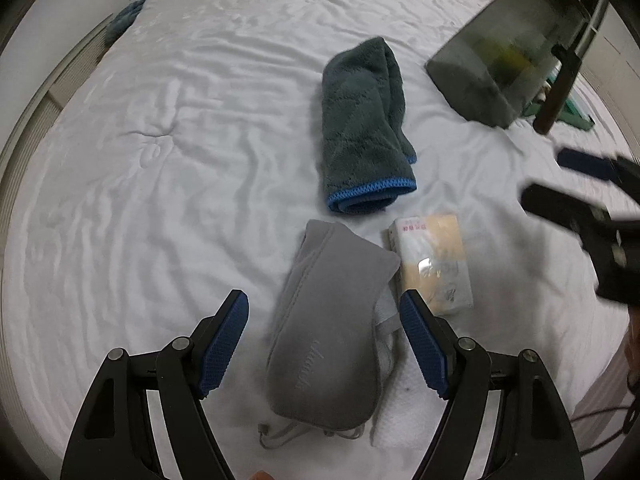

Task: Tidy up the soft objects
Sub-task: 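Lower the right tool onto the dark grey towel and close on it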

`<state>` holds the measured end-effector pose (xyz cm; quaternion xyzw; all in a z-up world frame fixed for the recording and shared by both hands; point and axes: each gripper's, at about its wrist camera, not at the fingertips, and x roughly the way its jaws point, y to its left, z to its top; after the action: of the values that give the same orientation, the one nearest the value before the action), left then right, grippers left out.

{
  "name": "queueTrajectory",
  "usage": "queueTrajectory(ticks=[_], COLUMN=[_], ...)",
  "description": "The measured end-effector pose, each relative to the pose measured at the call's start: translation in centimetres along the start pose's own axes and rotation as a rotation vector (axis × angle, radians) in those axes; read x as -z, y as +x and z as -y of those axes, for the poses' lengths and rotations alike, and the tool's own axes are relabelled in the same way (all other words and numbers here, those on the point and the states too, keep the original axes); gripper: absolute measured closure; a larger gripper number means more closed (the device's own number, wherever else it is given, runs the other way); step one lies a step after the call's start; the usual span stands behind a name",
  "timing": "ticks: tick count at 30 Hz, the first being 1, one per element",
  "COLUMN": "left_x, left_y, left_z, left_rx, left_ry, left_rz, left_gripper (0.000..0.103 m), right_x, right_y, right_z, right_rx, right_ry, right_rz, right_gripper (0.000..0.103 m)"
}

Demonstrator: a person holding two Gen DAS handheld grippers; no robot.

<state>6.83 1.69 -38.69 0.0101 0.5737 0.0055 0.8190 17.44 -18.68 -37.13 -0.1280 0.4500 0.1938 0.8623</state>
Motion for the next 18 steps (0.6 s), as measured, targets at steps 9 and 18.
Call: queueTrajectory(ticks=[9, 18], left_x=[0.1, 0.1], left_y=[2.3, 4.5], left_z=[0.0, -0.3], left_rx=[0.032, 0.075], left_ry=[0.082, 0.106], left_rz=[-0.045, -0.085], left_gripper=[0.03, 0.03], right_x=[-3.2, -5.2], right_y=[4.8, 9.2], right_z=[-1.3, -2.3], right_rx=[-0.062, -0.076], right_ry=[0.078, 0.08], right_rz=[0.024, 0.01], right_gripper=[0.02, 0.02])
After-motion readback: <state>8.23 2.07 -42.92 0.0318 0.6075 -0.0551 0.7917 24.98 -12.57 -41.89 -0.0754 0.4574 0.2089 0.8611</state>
